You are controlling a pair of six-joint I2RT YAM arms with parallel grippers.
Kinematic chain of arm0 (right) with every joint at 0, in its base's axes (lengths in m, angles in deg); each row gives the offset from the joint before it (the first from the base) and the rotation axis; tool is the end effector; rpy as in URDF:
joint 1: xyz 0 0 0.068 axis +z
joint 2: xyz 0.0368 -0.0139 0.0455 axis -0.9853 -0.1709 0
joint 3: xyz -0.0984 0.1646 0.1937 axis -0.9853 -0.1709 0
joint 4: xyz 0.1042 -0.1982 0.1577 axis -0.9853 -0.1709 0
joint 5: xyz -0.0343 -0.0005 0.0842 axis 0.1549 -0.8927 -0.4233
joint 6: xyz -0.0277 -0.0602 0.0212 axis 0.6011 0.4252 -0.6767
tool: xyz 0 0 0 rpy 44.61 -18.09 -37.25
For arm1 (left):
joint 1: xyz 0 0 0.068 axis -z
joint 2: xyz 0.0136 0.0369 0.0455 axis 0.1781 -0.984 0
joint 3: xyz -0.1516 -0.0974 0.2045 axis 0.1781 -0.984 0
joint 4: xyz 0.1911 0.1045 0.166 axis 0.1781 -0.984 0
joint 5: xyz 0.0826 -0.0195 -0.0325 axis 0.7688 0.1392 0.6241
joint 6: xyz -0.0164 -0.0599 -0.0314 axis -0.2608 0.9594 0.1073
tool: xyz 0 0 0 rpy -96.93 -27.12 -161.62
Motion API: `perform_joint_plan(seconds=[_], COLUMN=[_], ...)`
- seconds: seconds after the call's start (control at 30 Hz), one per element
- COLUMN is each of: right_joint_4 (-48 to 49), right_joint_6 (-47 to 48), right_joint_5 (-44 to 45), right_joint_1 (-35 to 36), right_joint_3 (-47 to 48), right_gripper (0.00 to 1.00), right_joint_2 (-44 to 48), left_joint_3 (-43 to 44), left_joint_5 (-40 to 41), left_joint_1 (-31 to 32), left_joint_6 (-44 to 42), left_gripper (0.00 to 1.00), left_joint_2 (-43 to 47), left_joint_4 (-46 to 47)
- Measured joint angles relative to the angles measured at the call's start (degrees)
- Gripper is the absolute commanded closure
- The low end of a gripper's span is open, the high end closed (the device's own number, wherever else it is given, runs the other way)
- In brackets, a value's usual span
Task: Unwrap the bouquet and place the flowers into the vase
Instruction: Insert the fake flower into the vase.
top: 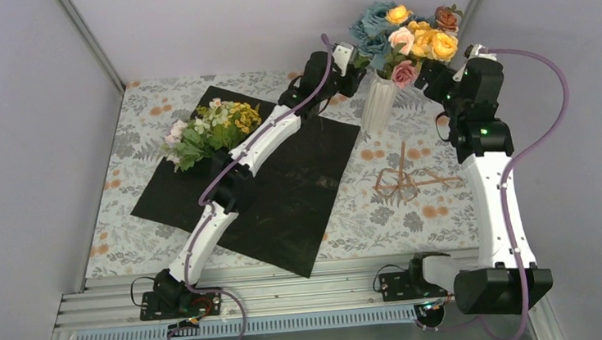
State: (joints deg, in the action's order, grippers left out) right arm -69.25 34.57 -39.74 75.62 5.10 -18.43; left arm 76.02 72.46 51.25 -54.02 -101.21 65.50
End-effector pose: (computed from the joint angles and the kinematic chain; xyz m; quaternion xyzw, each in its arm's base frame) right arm 0.2785 -0.0240 0.4187 0.2186 0.7769 0.0939 0.5830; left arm 0.4752 -0.4256 0.2744 0.2433 0.7318 -0.3414 0.5374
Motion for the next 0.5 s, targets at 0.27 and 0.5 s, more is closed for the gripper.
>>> perform_joint_plan(seconds=[0.27, 0.5], right_joint_4=[-1.3, -6.2], right_joint_6=[-1.7, -6.9], right_joint_5=[-0.1, 4.4], right_joint_1=[0.0, 0.0], right_joint_3=[-3.1, -5.6], right_gripper=[0.0, 0.0], right_joint_2=[2.4, 8.2], left_joint_3=[-2.5, -15.2], left_joint_5=[2.2, 7.3], left_joint_1=[0.1, 0.4], left_joint_6=[-1.0, -1.9], left_gripper=[0.46, 0.29], left_joint_2=[2.0, 9.7], left_joint_4=[-3.7, -5.6])
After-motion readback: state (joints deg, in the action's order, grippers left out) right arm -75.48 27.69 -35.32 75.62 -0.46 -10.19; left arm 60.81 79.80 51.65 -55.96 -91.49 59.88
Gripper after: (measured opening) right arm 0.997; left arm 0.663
